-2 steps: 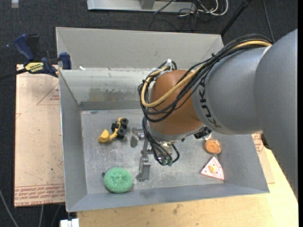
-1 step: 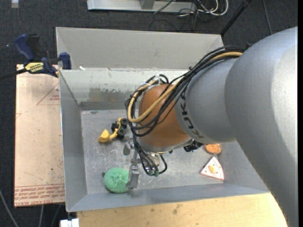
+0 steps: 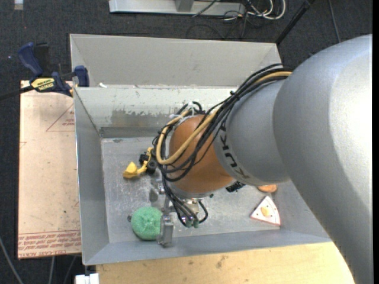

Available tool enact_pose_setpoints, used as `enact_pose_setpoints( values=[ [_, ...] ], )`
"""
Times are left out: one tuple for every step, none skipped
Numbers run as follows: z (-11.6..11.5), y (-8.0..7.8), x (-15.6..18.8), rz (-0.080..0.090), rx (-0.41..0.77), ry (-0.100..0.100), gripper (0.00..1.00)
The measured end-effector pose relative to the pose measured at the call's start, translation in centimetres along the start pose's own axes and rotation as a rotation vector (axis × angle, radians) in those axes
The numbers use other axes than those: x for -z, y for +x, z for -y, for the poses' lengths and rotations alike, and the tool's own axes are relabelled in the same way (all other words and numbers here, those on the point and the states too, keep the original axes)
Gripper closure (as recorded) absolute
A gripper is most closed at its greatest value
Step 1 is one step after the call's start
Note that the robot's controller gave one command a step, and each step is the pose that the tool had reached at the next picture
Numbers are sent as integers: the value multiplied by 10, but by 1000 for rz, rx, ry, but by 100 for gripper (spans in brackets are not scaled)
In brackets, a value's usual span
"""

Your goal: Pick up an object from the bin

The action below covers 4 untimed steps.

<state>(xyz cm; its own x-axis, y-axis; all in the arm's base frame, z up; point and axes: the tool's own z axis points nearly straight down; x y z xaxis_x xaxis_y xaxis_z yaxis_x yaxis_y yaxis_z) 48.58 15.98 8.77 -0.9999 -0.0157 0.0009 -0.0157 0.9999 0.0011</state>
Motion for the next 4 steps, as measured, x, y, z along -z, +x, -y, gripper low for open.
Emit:
enact_pose_setpoints(
  values=[
    [-26, -11, -18, 1, -39, -1, 100],
    [-26, -11, -18, 1, -39, -1, 100],
    [-18, -45, -18, 2, -21, -1, 100],
    [-9, -50, -17, 6, -22, 0, 100]
  ],
)
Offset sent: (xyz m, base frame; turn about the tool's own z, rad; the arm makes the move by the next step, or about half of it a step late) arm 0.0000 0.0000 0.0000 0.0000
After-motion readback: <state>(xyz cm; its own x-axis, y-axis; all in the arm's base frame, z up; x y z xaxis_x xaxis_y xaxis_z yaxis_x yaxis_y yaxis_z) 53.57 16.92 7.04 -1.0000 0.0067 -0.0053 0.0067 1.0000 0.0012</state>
